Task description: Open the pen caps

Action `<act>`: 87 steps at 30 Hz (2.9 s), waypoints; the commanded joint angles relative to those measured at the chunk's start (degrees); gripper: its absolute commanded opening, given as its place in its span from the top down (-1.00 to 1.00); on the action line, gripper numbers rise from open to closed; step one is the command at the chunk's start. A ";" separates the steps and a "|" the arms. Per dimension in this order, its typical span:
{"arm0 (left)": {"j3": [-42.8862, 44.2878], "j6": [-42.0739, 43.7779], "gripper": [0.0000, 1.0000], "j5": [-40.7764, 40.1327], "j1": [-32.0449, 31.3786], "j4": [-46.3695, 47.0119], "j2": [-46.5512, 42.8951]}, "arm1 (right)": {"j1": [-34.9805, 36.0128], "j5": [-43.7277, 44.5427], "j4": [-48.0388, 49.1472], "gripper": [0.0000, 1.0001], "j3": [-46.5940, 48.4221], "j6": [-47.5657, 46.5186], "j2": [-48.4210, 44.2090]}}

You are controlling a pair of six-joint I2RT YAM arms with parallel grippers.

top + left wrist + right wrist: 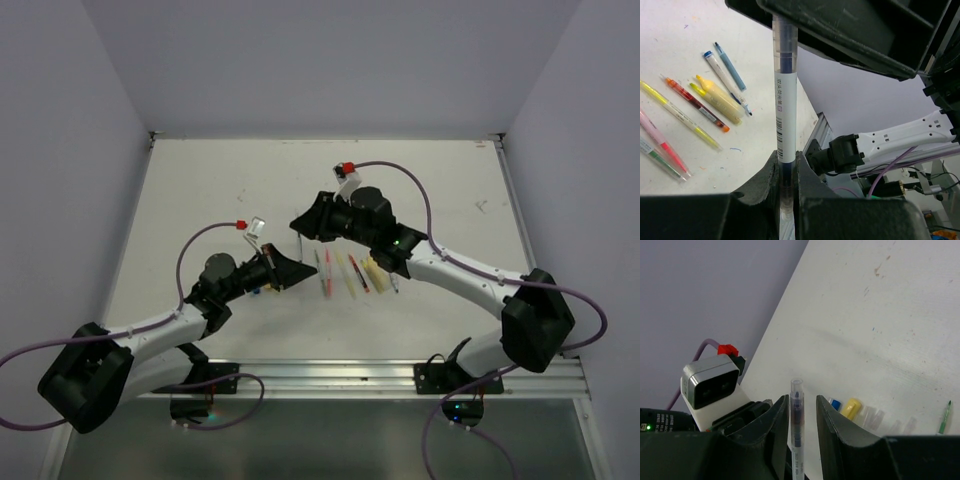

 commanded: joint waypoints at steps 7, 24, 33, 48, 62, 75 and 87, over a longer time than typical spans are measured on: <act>2.40 2.42 1.00 0.48 -0.17 -1.97 -0.83 | -0.12 -2.60 1.27 0.52 4.65 -0.62 3.22; 2.40 4.00 1.00 1.01 -0.17 -4.95 -2.59 | -1.35 -2.25 1.80 0.56 3.95 -0.53 3.31; 2.40 4.88 1.00 0.83 -0.26 -6.71 -3.20 | -2.14 -2.51 1.72 0.52 3.77 -0.88 2.51; 3.45 5.58 1.00 3.20 -0.17 -6.45 -3.46 | -2.93 -6.12 7.05 1.00 1.93 -0.62 3.40; 0.55 1.89 1.00 11.82 -0.08 7.00 -6.71 | -19.01 -21.76 44.42 1.00 -4.76 12.64 4.88; 13.45 14.98 1.00 -14.12 0.00 -36.93 -15.76 | -19.29 -19.84 7.18 1.00 3.06 1.34 5.33; 26.83 19.39 1.00 -31.34 2.99 -56.64 -19.20 | -5.15 -6.56 -23.94 1.00 5.88 -10.11 6.91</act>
